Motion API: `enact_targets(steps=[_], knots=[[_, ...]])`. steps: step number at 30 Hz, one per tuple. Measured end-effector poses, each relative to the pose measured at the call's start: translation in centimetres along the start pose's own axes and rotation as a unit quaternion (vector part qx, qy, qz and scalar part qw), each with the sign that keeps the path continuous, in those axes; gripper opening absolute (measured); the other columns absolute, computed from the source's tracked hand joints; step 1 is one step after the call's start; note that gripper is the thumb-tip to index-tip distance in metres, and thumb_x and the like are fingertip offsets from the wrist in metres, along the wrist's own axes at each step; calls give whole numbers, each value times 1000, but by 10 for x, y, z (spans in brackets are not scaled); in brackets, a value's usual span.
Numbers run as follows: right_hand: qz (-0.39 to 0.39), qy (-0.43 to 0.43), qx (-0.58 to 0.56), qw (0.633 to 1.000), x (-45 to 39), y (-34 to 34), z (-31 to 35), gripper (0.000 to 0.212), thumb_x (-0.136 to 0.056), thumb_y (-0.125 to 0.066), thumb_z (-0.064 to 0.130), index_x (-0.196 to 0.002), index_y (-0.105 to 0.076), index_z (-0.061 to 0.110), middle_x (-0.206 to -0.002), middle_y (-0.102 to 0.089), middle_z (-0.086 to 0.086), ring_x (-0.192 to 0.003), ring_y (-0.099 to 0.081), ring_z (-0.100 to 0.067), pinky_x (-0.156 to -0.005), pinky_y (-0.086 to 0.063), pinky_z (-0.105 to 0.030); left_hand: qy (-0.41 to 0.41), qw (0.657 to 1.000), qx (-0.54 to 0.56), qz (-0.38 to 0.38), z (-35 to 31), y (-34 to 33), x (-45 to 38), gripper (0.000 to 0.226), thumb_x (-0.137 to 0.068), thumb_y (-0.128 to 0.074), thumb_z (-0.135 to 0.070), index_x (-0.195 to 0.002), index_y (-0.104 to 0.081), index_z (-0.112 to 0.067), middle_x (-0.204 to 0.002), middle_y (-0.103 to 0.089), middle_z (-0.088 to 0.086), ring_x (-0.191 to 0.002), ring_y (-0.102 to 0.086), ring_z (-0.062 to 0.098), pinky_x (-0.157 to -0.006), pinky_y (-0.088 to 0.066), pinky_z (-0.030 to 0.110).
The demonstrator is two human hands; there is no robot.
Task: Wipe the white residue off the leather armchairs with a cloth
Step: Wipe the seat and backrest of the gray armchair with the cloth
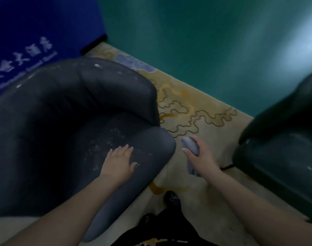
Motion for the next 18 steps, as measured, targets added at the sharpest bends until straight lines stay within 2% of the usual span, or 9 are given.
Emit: enact_targets(steps=[3,11,18], knots=[[67,38,7,997,-36,-28,18,42,-87,-64,34,-126,-47,33,-117,-54,6,-105,-54,-11,-86,-45,-27,69,997,23,-10,23,-5,2,65,-97,-36,-51,-153,-17,-23,-160,-17,-2,-146,-15,17,-119,-6,37],[205,121,77,968,-77,-105,33,53,-84,-64,47,-131,-41,41,-125,-49,9,-109,-51,-10,-93,-45,-32,240,964,110,-29,68,-41,39,65,-98,-36,-52,-153,-17,-24,-161,-13,-3,-147,-11,17,-120,-6,38],[284,131,101,945,-75,-191,27,53,-86,-62,44,-134,-39,44,-127,-43,10,-101,-42,3,-86,-31,-20,351,921,167,-28,123,-99,86,66,-96,-43,-48,-152,-18,-24,-161,-13,-3,-147,-13,18,-120,-9,37]])
Point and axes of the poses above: each hand's wrist, its own x-axis away from the middle knuckle, its own y-axis out of the back of the hand, z = x × y, the point moved 8 cm from there along -x, towards the middle knuckle
